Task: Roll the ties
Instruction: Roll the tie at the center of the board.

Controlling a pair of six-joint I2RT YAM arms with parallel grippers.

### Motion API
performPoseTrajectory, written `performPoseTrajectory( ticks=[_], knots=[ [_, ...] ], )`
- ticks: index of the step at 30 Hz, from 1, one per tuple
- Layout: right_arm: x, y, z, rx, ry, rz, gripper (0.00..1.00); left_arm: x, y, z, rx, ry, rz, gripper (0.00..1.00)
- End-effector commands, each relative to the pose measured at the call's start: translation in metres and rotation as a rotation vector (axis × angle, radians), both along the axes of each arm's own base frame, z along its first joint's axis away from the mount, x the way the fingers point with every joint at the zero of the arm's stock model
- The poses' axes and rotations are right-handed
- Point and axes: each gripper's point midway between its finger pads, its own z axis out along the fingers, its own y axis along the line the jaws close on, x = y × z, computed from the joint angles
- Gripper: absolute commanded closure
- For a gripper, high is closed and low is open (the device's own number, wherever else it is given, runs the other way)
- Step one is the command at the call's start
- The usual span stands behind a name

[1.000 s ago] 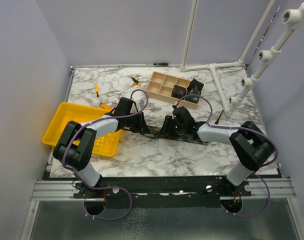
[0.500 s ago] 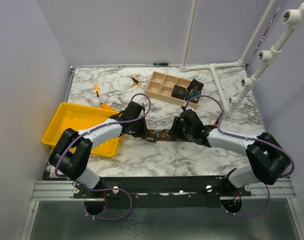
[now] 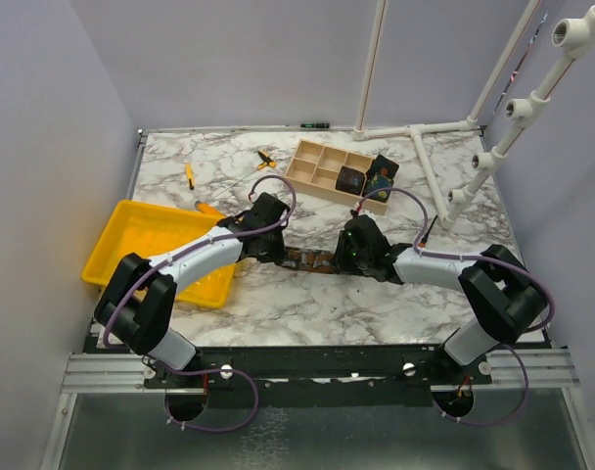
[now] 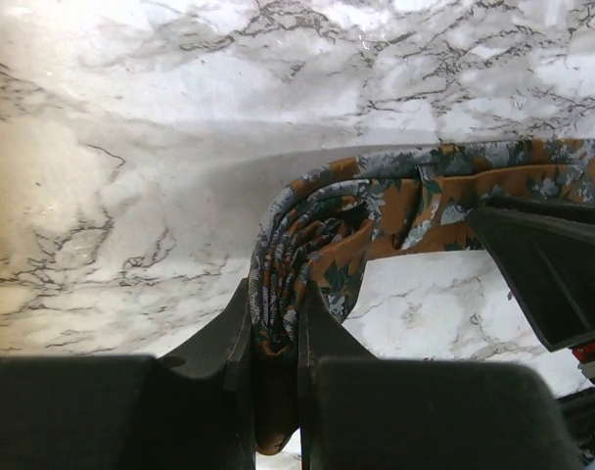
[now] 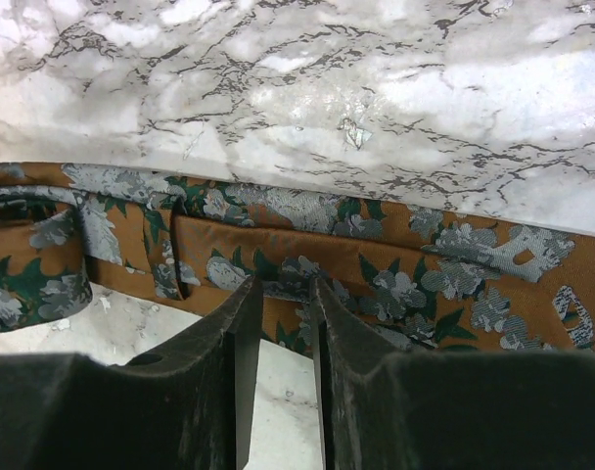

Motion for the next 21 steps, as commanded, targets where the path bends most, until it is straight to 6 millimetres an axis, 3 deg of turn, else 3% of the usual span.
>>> performPoseTrajectory(
  ticks=[1,7,15,21],
  knots=[
    [-0.026,-0.027,-0.034,-0.085,0.094,-0.022,0.69,0.008,0.025,0.001,0.166,-0.018,0.040,1.00],
    [-0.035,-0.032,-0.037,-0.082,0.110,-0.026,0.69,0.019,0.038,0.005,0.363,-0.047,0.025,1.00],
    [-0.038,-0.027,0.005,0.013,0.045,-0.011,0.49,0.024,0.039,0.005,0.585,-0.047,-0.012,1.00],
    [-0.054,-0.029,0.028,0.085,0.019,0.009,0.48,0.023,0.041,0.007,0.765,-0.069,-0.018,1.00]
  ],
)
